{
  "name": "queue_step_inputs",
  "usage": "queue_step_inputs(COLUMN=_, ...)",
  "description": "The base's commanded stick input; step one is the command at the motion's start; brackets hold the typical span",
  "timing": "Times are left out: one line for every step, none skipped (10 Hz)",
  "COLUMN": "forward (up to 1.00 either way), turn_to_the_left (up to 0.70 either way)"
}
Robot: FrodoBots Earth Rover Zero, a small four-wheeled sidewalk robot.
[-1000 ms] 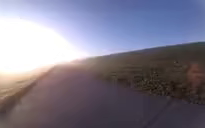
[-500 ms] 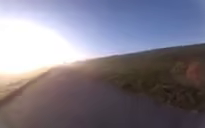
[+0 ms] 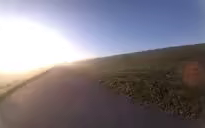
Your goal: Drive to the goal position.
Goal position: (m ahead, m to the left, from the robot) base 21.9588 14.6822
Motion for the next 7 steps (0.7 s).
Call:
queue_step_inputs(forward=1.0, turn_to_the_left=0.0)
queue_step_inputs(forward=1.0, turn_to_the_left=0.4)
queue_step_inputs(forward=1.0, turn_to_the_left=0.4)
queue_step_inputs(forward=1.0, turn_to_the_left=0.4)
queue_step_inputs(forward=1.0, turn_to_the_left=0.4)
queue_step_inputs(forward=1.0, turn_to_the_left=0.4)
queue_step_inputs(forward=1.0, turn_to_the_left=0.4)
